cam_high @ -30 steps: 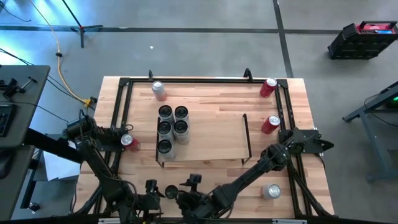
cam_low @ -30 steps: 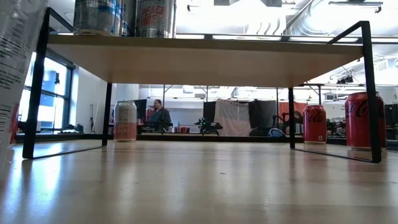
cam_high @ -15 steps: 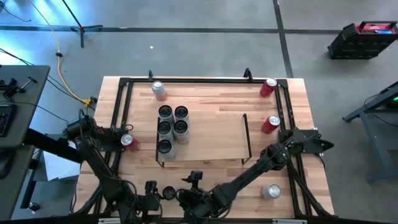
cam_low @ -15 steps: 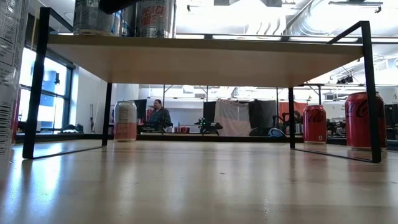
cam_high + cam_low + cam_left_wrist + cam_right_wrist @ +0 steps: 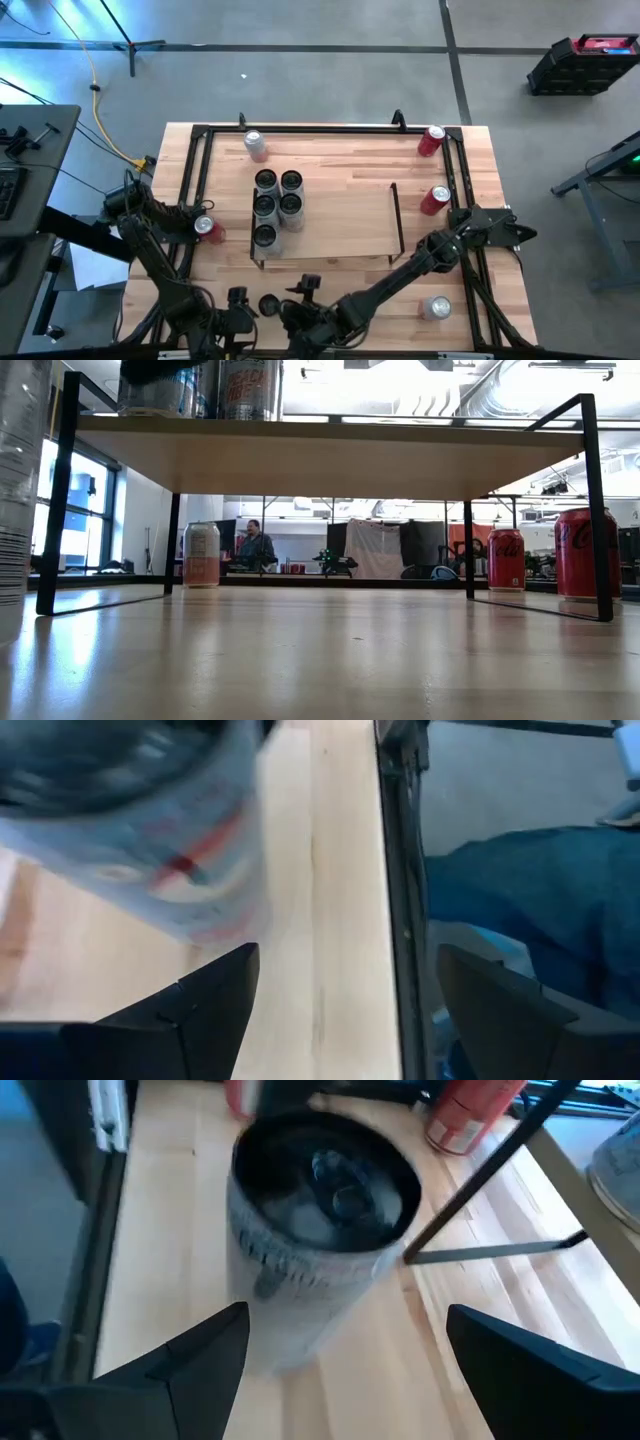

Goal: Place canned beverage on shelf
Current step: Put the white pink soda can aligned with the other white pink soda cans on the shelf

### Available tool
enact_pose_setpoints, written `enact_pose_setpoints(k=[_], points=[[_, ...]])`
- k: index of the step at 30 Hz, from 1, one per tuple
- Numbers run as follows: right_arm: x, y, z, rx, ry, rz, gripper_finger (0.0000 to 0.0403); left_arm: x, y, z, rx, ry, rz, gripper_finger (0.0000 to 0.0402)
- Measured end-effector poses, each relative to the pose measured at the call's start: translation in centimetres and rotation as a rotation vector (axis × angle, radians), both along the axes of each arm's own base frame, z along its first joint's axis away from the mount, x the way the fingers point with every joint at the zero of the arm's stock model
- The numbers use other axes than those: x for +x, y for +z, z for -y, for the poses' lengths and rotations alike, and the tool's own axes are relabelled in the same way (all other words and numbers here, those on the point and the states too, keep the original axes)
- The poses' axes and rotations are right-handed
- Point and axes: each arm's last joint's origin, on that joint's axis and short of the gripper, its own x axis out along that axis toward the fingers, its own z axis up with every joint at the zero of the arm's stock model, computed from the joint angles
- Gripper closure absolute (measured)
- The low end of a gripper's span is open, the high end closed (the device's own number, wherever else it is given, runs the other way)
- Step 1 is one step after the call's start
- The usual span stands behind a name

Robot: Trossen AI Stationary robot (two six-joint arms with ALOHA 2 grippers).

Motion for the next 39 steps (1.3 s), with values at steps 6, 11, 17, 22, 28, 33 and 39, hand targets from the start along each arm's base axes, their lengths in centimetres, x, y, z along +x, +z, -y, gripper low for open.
enact_pose_setpoints(k=[6, 11, 17, 22, 28, 33, 39], points=[[0.1, -0.3, 0.7, -0.043, -0.006, -0.041, 0.0080, -0.6, -0.1, 0.4, -0.031, -0.012, -0.034, 0.0108], [0.2, -0.3, 1.0, -0.064, 0.000, -0.049, 0.0080, -1.0, -0.2, 0.2, 0.006, -0.030, -0.056, 0.0108], [0.4, -0.1, 1.0, -0.069, 0.013, -0.035, 0.0080, -0.7, -0.9, -1.9, 0.165, -0.013, -0.176, 0.0108], [0.5, -0.1, 1.2, -0.060, 0.012, -0.035, 0.0080, 1.0, -1.1, -3.6, 0.230, 0.008, -0.202, 0.0108], [0.5, -0.2, 1.2, -0.048, 0.023, -0.043, 0.0080, 2.3, -0.9, -3.5, 0.168, -0.076, -0.194, 0.0108], [0.4, -0.2, 1.2, -0.073, -0.002, -0.039, 0.0080, 2.6, -0.7, -3.0, 0.081, -0.110, -0.202, 0.0108], [0.0, 0.1, 1.5, -0.087, -0.013, -0.070, 0.0080, 2.5, -0.6, -2.4, 0.041, -0.136, -0.190, 0.0108]])
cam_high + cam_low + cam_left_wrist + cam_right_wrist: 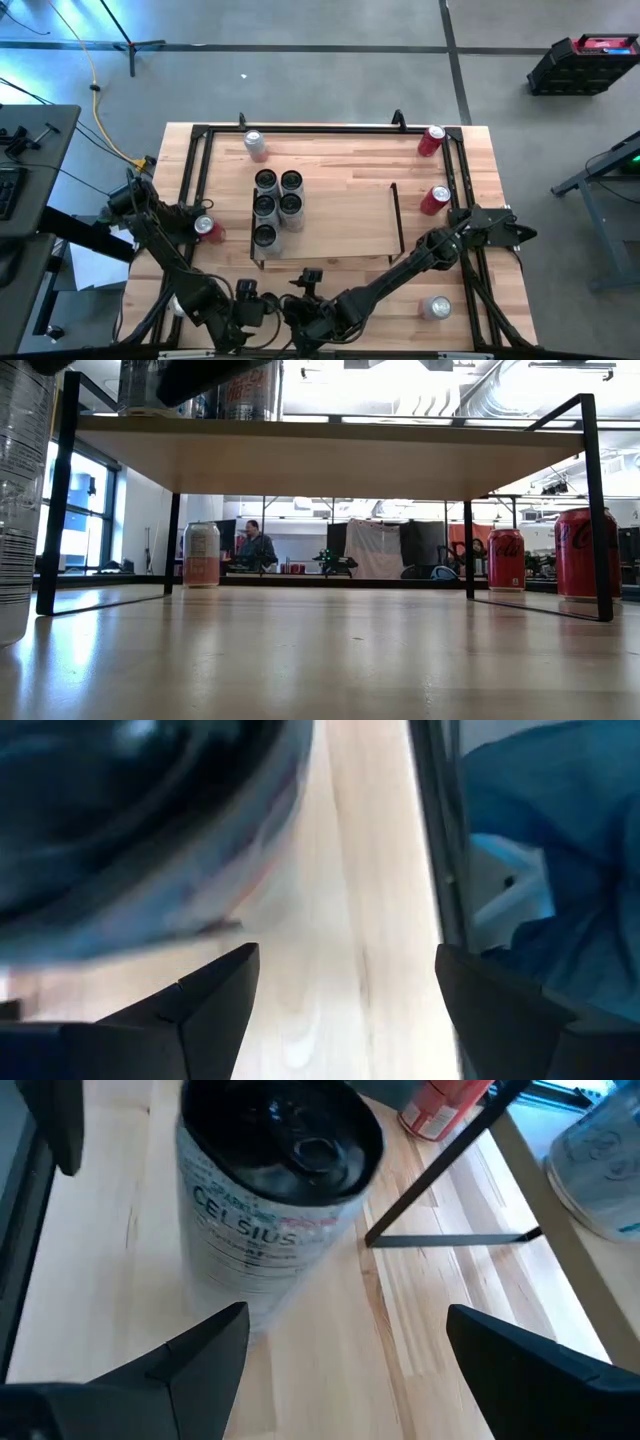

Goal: Place canned beverage on shelf
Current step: Put the white pink soda can aligned with the other white pink soda cans on the shelf

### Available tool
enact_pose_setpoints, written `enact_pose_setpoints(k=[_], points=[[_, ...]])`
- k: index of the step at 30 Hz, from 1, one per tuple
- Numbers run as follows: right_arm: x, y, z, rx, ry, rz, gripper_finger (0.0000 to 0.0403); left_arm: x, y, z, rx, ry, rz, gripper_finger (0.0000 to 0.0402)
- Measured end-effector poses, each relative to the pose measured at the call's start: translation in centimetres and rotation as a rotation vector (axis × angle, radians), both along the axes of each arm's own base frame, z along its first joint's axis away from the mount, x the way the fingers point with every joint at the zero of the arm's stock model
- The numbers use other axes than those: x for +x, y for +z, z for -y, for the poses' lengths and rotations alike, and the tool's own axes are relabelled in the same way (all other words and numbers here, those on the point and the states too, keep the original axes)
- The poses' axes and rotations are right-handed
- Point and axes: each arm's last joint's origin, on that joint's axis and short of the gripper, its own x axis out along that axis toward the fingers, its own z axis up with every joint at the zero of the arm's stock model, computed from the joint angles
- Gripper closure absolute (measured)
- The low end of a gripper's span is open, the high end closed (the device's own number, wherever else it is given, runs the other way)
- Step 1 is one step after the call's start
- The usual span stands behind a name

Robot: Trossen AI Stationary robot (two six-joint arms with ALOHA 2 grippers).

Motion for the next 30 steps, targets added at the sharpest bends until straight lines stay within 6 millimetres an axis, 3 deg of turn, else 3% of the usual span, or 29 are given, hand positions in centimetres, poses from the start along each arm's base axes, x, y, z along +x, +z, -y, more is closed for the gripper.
enact_pose_setpoints(k=[8, 15, 30], points=[[-0.2, 0.6, -0.7, 0.059, -0.007, 0.051, 0.0080, -0.7, -0.4, -1.1, 0.199, 0.089, 0.054, 0.0108], [-0.2, 0.6, -0.8, 0.078, -0.025, 0.061, 0.0080, -1.8, 0.0, 0.3, 0.226, 0.095, 0.214, 0.0108], [0.1, 0.7, 0.0, 0.014, -0.084, 0.095, 0.0080, -1.9, 0.1, 0.7, 0.165, 0.088, 0.189, 0.0108]])
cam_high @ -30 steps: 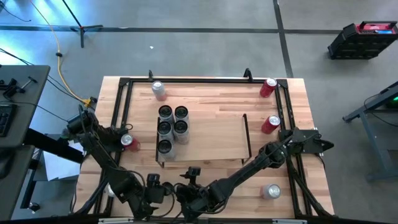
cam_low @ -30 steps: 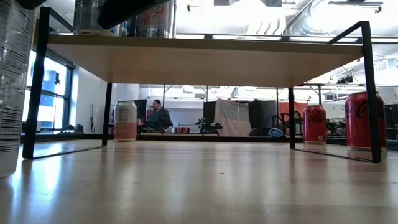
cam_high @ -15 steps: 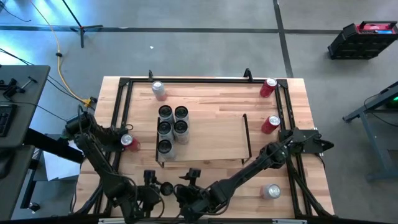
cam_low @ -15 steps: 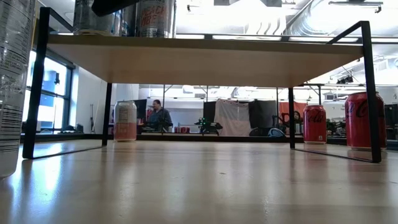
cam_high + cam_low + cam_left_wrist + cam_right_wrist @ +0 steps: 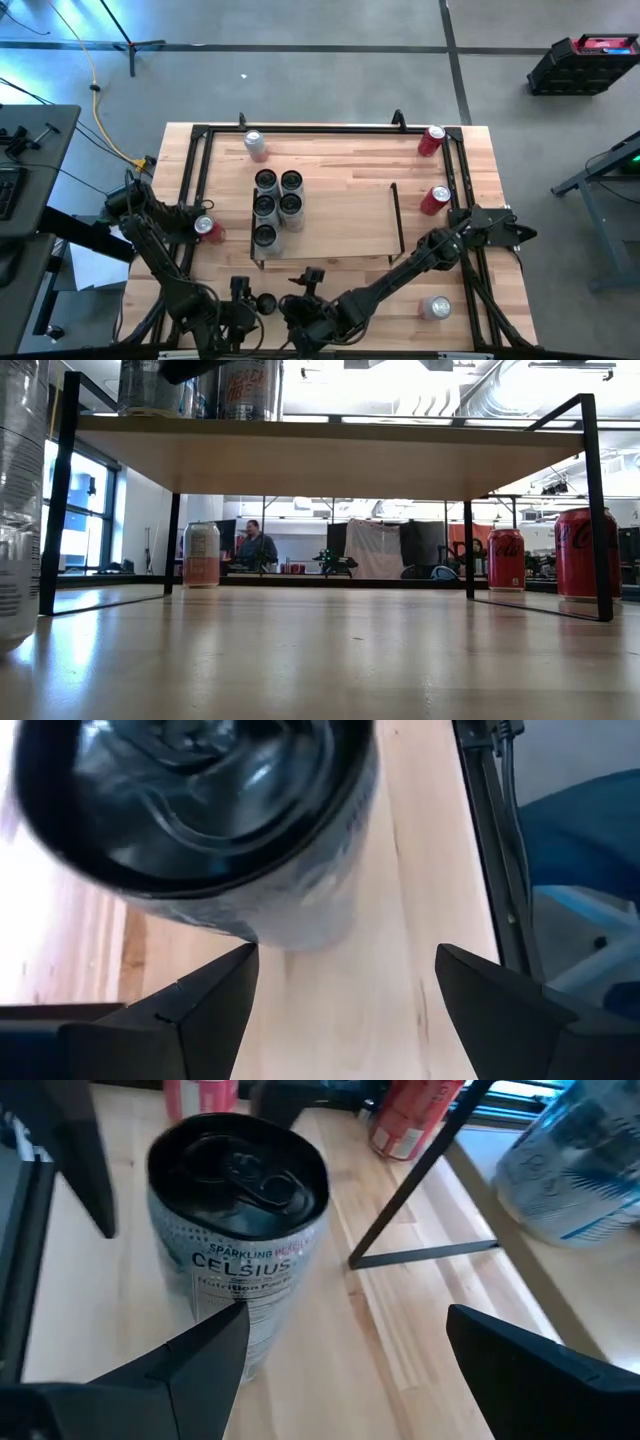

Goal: Place canned beverage on shelf
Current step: Put the white pink soda can aligned with the other white pink soda cans on the shelf

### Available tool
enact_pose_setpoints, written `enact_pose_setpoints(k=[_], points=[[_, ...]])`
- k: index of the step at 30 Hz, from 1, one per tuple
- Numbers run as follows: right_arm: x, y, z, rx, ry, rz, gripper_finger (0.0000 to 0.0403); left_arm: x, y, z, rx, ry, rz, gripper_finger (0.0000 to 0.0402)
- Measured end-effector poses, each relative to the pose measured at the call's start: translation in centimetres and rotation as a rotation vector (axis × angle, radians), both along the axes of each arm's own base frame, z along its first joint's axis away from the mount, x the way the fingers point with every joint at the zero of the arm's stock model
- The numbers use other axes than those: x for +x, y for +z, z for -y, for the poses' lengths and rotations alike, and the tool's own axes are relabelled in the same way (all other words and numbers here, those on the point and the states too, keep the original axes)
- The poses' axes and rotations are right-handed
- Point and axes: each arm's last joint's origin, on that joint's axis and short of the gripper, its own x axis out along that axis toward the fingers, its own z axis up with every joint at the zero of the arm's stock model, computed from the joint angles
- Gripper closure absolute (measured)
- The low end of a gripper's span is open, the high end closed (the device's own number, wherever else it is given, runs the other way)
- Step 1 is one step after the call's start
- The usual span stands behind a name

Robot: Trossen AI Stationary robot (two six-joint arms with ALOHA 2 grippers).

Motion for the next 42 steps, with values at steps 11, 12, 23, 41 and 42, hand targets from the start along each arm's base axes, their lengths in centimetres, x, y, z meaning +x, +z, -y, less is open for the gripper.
enact_pose_setpoints(k=[11, 12, 23, 41, 42], points=[[-1.6, 0.5, -1.1, -0.039, 0.024, -0.042, 0.0080, -0.7, -0.2, 0.1, -0.034, 0.041, -0.049, 0.0108], [-2.0, 0.8, -1.7, -0.054, 0.025, -0.020, 0.0080, -0.9, -0.2, 0.1, -0.034, 0.051, -0.054, 0.0108], [-5.4, 1.4, -6.6, -0.084, 0.047, 0.113, 0.0080, -2.8, -0.1, 1.1, -0.014, 0.056, 0.032, 0.0108], [-0.2, 5.5, -5.9, 0.026, 0.463, 0.386, 0.0080, -4.1, 0.1, 1.9, -0.006, 0.045, 0.102, 0.0108], [0.2, 4.9, -5.6, 0.024, 0.435, 0.366, 0.0080, -4.1, 0.1, 1.9, -0.007, 0.045, 0.103, 0.0108]])
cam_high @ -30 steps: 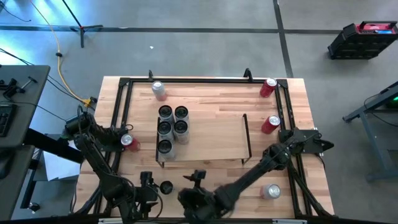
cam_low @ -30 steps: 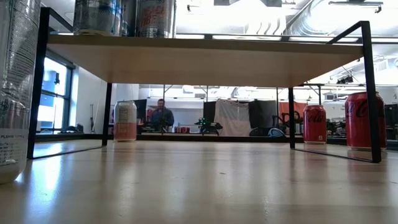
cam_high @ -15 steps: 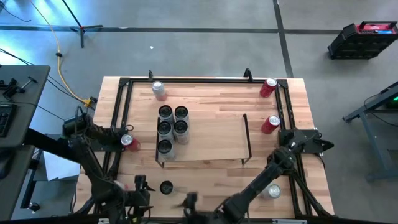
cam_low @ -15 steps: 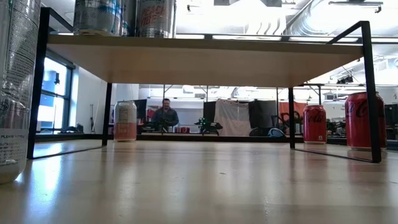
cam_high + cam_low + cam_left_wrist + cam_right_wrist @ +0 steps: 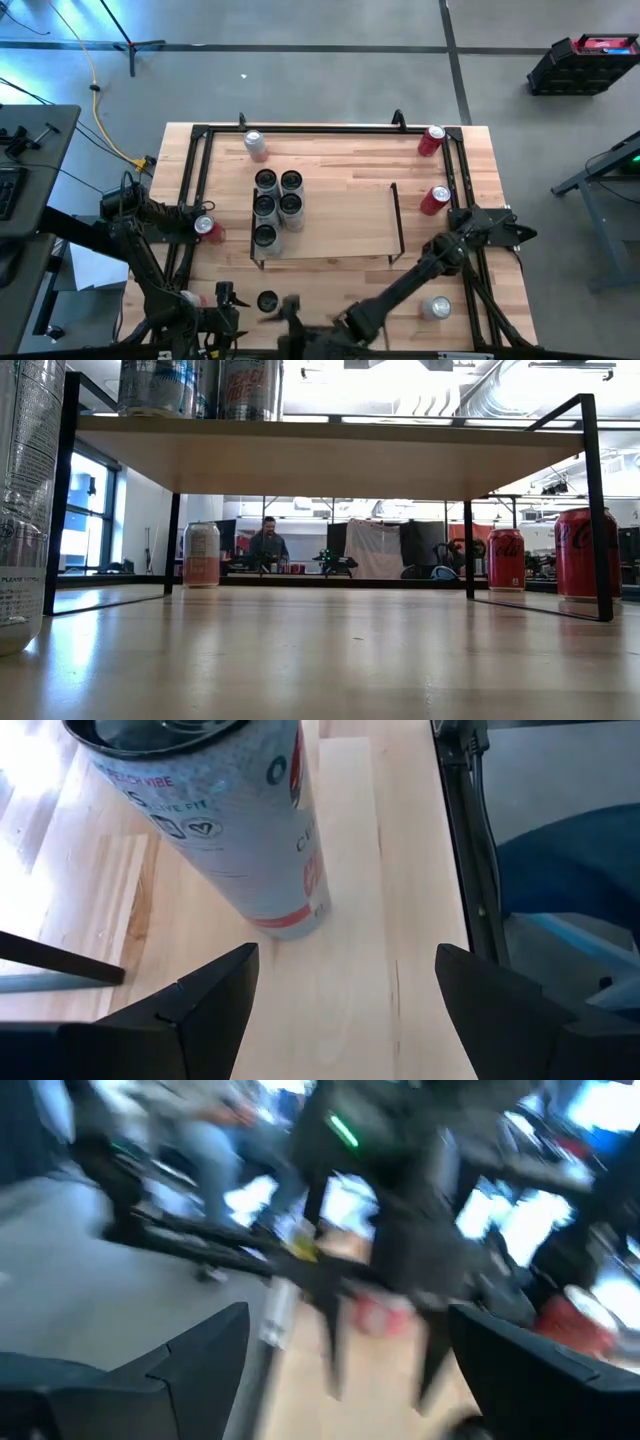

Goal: Place canned beverage on shelf
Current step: Put the white pink soda can aligned with the other white pink soda cans on the shelf

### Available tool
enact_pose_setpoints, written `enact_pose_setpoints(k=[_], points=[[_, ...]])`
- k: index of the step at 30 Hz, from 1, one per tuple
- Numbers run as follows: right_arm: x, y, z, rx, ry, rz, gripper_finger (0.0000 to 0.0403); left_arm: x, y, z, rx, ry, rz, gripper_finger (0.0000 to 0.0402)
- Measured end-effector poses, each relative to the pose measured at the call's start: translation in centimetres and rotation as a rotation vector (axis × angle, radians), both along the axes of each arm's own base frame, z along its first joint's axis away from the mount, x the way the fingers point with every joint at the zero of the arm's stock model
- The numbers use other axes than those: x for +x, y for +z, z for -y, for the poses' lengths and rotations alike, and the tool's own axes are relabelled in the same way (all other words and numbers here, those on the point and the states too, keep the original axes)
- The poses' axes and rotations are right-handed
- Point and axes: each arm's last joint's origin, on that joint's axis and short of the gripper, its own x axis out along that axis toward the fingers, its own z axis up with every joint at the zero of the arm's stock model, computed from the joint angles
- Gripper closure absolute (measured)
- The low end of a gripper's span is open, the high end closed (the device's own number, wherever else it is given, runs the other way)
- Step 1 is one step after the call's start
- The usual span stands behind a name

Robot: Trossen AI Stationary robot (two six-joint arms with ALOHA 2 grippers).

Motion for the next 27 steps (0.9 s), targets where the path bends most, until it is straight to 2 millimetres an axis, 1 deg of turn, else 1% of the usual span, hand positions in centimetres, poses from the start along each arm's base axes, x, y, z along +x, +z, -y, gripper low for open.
enact_pose_setpoints(k=[2, 3, 8, 10, 12, 17, 19, 22, 27], points=[[0.4, -0.6, 0.8, -0.013, -0.068, -0.023, 0.0080, 0.0, 0.0, 0.0, -0.002, -0.001, 0.001, 0.0108], [0.3, -0.7, 0.8, -0.026, -0.102, -0.025, 0.0080, 0.0, 0.0, 0.0, -0.002, 0.000, 0.001, 0.0108], [-1.9, -0.9, -0.9, -0.137, -0.250, -0.029, 0.0080, 0.1, 0.1, 0.0, 0.011, 0.015, 0.040, 0.0108], [-2.5, -1.0, -1.4, -0.135, -0.271, -0.038, 0.0080, 0.1, 0.1, 0.0, 0.016, 0.013, 0.047, 0.0108], [-2.6, -1.4, -1.2, -0.115, -0.281, -0.065, 0.0080, 0.2, 0.1, 0.0, 0.022, 0.001, 0.049, 0.0108], [-1.3, -3.5, -0.6, -0.073, -0.279, -0.103, 0.0080, 0.2, 0.2, 0.1, 0.023, -0.008, 0.046, 0.0108], [-0.8, -3.9, -0.3, -0.068, -0.288, -0.098, 0.0080, 0.2, 0.2, 0.1, 0.023, -0.008, 0.046, 0.0108], [0.2, -3.6, 0.4, -0.065, -0.289, -0.049, 0.0080, 0.2, 0.2, 0.1, 0.023, -0.008, 0.045, 0.0108], [2.0, -1.8, 1.6, -0.059, -0.193, 0.061, 0.0080, 0.2, 0.2, 0.1, 0.023, -0.009, 0.045, 0.0108]])
